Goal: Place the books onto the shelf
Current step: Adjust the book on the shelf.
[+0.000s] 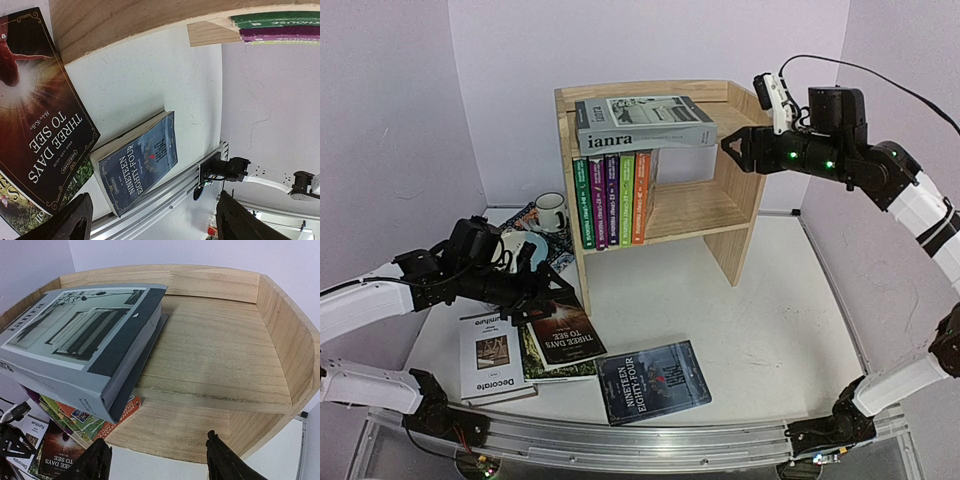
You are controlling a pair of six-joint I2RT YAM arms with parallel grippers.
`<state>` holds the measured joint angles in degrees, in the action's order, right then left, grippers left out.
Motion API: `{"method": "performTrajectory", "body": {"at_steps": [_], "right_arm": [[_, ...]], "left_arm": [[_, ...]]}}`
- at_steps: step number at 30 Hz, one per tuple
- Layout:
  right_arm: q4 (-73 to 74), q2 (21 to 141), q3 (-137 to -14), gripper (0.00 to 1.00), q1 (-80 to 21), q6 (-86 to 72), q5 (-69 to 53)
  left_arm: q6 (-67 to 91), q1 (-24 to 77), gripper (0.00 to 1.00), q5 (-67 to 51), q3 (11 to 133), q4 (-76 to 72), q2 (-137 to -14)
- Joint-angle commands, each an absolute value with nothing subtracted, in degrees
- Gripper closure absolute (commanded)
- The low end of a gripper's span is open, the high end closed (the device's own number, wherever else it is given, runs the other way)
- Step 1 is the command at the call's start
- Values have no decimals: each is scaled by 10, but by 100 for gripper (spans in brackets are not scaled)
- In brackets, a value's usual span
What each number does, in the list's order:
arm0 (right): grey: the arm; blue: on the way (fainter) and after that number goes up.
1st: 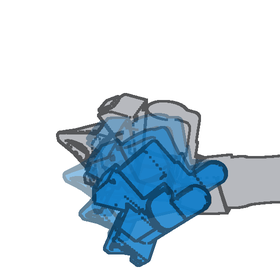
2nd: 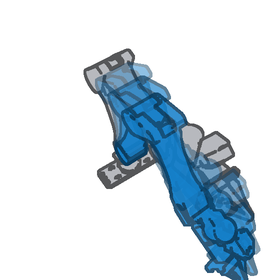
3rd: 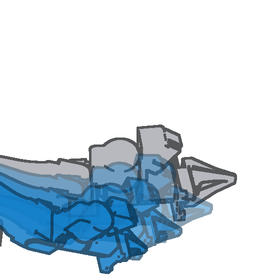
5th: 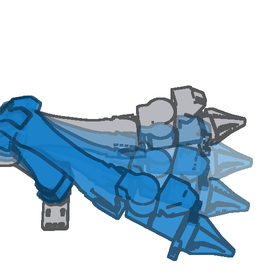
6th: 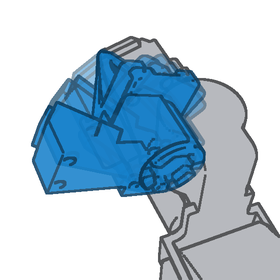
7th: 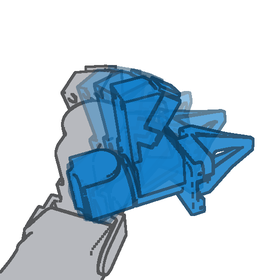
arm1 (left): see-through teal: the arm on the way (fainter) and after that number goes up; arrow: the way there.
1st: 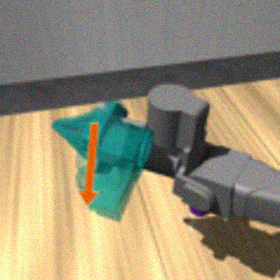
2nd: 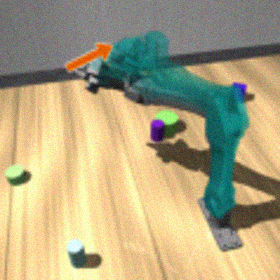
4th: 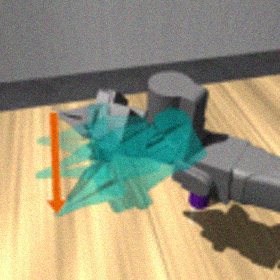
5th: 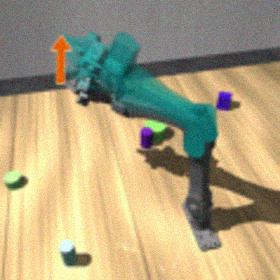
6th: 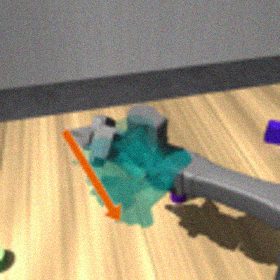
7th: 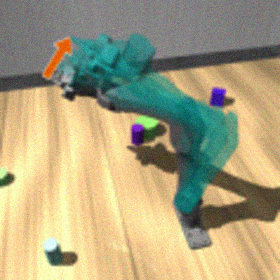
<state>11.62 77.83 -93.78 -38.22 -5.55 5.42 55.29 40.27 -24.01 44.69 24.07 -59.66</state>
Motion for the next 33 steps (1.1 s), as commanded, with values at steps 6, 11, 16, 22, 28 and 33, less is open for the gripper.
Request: {"method": "performTrajectory", "body": {"at_steps": [6, 11, 16, 22, 28, 33], "right_arm": [[100, 789, -963, 30, -380, -66, 14], [93, 812, -986, 30, -380, -70, 4], [87, 832, -999, 31, -380, -74, 4], [71, 844, -1005, 36, -380, -78, -15], [58, 853, -1015, 40, -380, -83, -39], [54, 867, -1031, 44, -380, -93, -62]], "left_arm": [[542, 400, 13, -246, 461, 226, -592], [546, 400, 13, -245, 456, 226, -585], [545, 400, 13, -244, 458, 225, -586], [542, 400, 13, -246, 459, 225, -591], [541, 400, 13, -246, 459, 225, -593], [539, 400, 13, -247, 460, 224, -596]]}}
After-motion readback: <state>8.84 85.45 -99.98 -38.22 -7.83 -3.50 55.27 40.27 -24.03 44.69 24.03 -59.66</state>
